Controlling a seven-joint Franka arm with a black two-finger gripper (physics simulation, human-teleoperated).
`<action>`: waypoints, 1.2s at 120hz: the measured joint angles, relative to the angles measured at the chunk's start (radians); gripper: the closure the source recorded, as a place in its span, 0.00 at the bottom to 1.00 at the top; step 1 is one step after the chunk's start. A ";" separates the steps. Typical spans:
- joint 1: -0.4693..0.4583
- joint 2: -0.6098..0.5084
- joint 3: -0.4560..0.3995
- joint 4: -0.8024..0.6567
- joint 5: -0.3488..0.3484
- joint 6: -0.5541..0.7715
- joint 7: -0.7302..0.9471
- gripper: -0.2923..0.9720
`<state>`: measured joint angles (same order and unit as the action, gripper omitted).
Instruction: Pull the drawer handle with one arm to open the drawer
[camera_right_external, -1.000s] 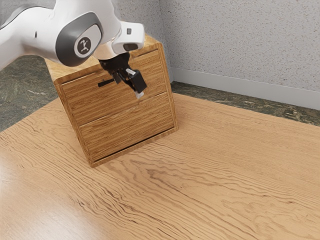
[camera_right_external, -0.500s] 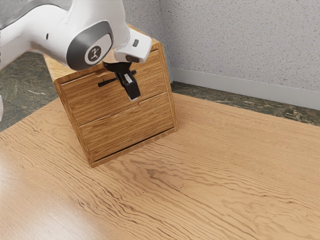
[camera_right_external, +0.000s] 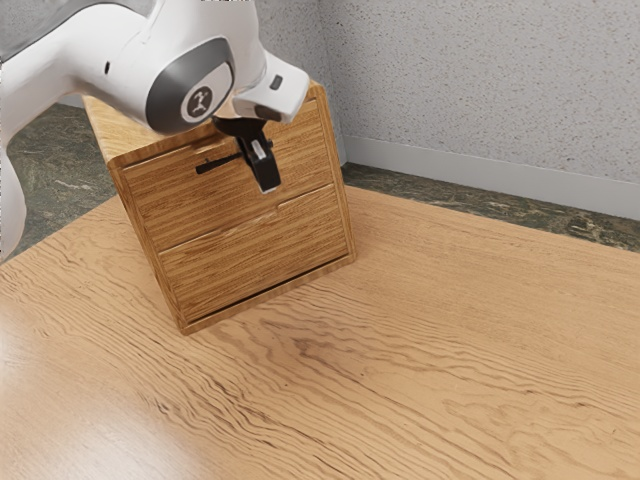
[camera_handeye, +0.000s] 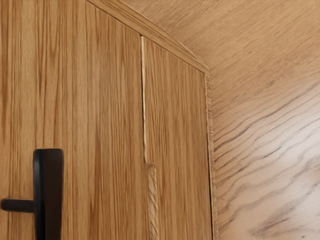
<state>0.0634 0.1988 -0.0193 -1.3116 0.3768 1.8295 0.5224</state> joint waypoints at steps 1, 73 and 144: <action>0.000 0.001 0.000 0.000 0.000 0.000 0.001 0.23; 0.015 0.012 0.007 -0.021 -0.005 -0.003 0.028 0.24; -0.021 -0.005 0.014 -0.057 0.040 -0.005 0.025 0.23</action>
<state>0.0429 0.1933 -0.0054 -1.3685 0.4167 1.8248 0.5474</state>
